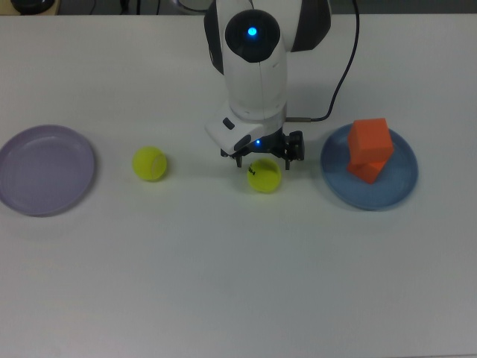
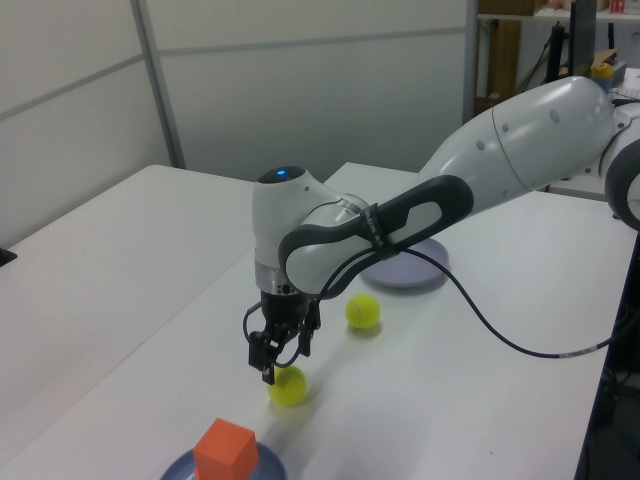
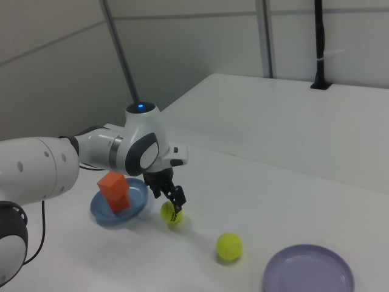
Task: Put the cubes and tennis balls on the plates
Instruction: 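Move the gripper to a yellow tennis ball and lower around it, then grasp the tennis ball, lift, and release it onto the lavender plate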
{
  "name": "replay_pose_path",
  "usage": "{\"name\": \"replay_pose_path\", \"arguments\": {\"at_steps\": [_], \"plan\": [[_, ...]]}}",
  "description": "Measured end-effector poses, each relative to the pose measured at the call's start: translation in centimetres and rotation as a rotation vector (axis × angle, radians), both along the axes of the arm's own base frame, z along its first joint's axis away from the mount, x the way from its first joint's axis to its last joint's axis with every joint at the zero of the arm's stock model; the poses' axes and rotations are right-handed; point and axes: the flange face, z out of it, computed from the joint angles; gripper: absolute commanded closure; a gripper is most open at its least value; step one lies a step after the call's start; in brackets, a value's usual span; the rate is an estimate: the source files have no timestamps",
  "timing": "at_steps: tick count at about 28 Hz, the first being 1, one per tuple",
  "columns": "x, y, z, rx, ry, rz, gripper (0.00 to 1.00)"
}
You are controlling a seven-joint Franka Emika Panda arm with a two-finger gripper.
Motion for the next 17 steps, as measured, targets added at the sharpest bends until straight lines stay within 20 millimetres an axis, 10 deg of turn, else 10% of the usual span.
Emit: {"name": "replay_pose_path", "arguments": {"at_steps": [10,17], "plan": [[0.3,0.3,-2.7,0.003,0.02,0.0,0.05],[0.3,0.2,-3.3,0.003,0.026,-0.001,1.0]]}}
